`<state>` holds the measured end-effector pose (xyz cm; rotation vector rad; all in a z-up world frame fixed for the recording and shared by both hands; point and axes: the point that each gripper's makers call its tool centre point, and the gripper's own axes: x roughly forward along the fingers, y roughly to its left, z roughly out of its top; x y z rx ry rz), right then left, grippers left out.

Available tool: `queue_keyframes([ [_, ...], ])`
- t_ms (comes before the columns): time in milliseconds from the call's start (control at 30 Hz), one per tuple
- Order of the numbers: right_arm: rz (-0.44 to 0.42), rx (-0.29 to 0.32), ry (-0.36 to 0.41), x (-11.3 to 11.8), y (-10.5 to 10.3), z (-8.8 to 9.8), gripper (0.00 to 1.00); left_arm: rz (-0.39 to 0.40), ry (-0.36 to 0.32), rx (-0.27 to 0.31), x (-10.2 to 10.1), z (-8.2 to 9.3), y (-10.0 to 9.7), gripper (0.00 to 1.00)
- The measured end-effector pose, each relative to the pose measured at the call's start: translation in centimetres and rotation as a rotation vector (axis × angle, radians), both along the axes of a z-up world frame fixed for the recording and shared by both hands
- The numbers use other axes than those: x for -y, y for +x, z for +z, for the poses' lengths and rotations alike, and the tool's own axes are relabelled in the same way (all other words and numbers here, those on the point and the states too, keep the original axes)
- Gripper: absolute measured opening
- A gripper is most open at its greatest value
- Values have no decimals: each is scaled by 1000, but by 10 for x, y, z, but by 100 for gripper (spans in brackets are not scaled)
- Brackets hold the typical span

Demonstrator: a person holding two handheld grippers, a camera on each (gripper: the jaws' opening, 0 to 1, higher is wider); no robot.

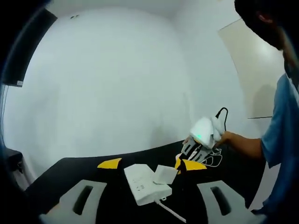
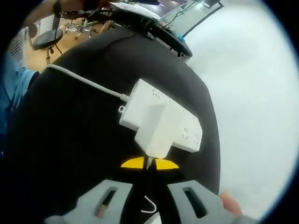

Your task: Insert the desk lamp plug into the socket, turn on the power strip switch, turn on the lamp switch, then turn off the lamp switch, turn off the power strip switch, and remove the plug from the socket.

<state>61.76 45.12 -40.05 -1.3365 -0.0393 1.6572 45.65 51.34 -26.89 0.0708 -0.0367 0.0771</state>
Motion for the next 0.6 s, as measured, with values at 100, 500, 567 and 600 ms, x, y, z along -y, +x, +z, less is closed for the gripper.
queue_keyframes([
  [100,-1,6,1,-2,-1,0,7,-19,-2,0,2,-2,7,40],
  [500,1,-18,8,-2,1,-2,7,-69,-15,11,9,-12,49,22],
  [567,1,-21,9,-2,0,-2,7,-79,-19,15,10,-13,55,20],
  [600,2,-20,9,-2,-1,-2,7,-82,-15,14,10,-13,59,19],
])
